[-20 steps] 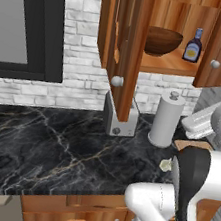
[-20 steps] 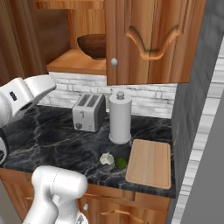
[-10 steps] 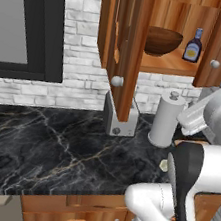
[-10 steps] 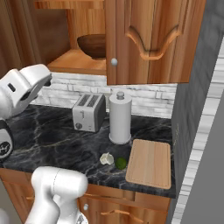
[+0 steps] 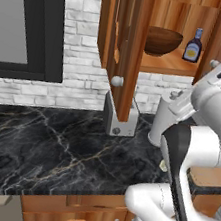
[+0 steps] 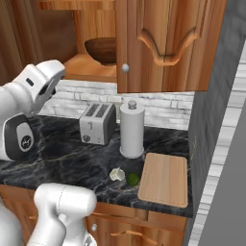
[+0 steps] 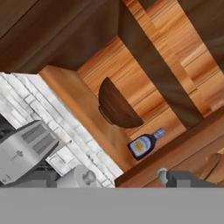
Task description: Open the cabinet. Place the bowl and condiment on the counter. Then place the lime and garlic on the cutting board.
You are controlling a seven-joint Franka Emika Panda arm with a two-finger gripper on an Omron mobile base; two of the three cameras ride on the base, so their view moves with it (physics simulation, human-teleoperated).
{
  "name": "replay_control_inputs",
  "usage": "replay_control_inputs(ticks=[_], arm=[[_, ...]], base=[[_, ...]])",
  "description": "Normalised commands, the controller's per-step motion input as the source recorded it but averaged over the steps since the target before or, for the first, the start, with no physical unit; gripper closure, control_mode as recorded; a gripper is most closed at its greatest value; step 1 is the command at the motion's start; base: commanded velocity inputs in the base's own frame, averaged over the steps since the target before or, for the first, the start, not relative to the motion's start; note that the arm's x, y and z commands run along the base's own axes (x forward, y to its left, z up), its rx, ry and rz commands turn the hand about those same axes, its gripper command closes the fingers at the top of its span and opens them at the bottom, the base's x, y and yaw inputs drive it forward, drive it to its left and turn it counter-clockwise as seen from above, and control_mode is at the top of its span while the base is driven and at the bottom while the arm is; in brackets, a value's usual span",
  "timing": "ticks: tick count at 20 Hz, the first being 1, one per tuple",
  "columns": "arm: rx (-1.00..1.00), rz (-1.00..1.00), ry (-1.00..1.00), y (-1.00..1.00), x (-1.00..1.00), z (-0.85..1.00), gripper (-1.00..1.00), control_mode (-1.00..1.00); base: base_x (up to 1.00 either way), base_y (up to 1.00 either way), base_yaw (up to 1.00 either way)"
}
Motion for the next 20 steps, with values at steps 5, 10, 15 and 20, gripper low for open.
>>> replay_control_inputs(ticks=[5,10,15,20], arm=[[-0.05,0.0,0.02,-0.02,0.6,0.0,-1.0,-1.0],[-0.05,0.0,0.04,-0.18,0.49,0.0,-1.0,-1.0],[-0.02,-0.05,0.06,-0.11,0.43,0.0,-1.0,-1.0],[-0.02,-0.19,0.04,0.0,0.42,0.0,-1.0,-1.0]], base=[[0.0,0.0,0.0],[0.0,0.0,0.0],[0.0,0.0,0.0],[0.0,0.0,0.0]])
